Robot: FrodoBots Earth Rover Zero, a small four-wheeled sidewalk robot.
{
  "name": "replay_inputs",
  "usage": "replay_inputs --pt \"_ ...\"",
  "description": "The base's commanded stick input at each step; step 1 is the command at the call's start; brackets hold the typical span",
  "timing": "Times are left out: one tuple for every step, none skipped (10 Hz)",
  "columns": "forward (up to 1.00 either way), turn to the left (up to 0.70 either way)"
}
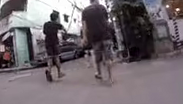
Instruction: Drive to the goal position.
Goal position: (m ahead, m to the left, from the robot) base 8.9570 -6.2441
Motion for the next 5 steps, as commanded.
replay_inputs --pt "1.00 0.00" --pt "1.00 0.00" --pt "1.00 0.00" --pt "1.00 0.00" --pt "1.00 0.00"
